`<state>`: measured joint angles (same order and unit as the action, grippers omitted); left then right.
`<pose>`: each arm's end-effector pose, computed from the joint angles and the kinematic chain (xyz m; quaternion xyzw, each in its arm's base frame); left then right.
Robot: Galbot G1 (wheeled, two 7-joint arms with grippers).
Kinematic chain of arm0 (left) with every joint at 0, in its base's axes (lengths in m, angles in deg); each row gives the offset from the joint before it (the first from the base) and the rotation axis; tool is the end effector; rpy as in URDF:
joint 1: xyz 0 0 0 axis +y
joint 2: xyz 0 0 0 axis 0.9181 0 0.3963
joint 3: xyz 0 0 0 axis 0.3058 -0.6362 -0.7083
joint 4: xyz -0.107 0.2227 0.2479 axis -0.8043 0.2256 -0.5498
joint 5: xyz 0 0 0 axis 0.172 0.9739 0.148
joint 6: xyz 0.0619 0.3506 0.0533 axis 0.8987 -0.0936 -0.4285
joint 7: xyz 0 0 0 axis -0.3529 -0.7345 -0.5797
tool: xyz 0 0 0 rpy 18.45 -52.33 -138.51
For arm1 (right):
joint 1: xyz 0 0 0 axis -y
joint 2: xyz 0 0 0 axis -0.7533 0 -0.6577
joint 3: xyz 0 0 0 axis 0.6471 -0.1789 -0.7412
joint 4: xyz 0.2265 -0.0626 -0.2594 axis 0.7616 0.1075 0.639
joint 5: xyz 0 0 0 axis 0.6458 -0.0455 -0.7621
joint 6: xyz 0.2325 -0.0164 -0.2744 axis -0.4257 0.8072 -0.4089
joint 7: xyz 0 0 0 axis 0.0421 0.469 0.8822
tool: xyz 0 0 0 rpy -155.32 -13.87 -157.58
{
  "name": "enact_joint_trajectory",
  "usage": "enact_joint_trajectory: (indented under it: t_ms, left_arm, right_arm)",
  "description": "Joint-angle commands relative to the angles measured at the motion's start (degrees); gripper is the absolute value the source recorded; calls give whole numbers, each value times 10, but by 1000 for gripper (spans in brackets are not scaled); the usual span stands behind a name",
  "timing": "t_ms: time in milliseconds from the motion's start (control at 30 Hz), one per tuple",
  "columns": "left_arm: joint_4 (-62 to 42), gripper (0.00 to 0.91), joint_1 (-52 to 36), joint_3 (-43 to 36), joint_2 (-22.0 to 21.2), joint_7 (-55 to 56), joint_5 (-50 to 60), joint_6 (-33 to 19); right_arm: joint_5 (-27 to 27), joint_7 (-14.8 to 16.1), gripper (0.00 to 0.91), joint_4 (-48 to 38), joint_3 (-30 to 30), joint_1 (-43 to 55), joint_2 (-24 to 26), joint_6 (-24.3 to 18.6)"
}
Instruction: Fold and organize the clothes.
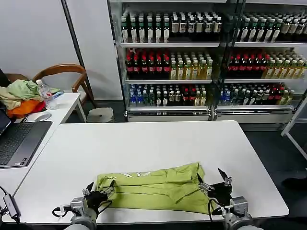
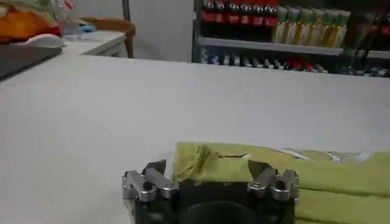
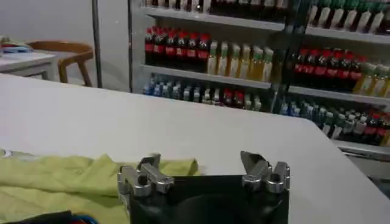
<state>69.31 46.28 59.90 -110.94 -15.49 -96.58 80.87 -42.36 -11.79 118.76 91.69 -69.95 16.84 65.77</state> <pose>0.2105 0.0285 -0.3037 0.0315 -0.9660 0.0286 0.2550 0.1894 -0.0414 -0.2543 0.0640 -0.9807 0.0753 0.1685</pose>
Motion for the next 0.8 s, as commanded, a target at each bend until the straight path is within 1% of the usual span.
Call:
enact_joint_trajectory:
  t_ms: [33, 167, 500, 633, 800]
  left_arm:
    - [-35, 50, -14, -23, -5, 23, -5, -3]
    - [-33, 50, -10, -30, -13, 22, 4, -3]
    - [-28, 50, -8, -29, -15, 14, 17, -1]
    - [-25, 50, -1, -22, -15, -28, 59, 5]
    - [-20, 50, 2, -14, -17, -50, 78, 4]
  right_arm:
    - [-8, -1, 907, 1, 8, -11, -2, -2]
    - [-12, -1, 907, -1, 3, -7, -5, -2]
    - [-15, -3, 907, -5, -1, -4, -8, -4]
    - [-15, -4, 907, 1, 2, -5, -7, -5]
    - [-13, -4, 907, 10, 15, -8, -2, -4]
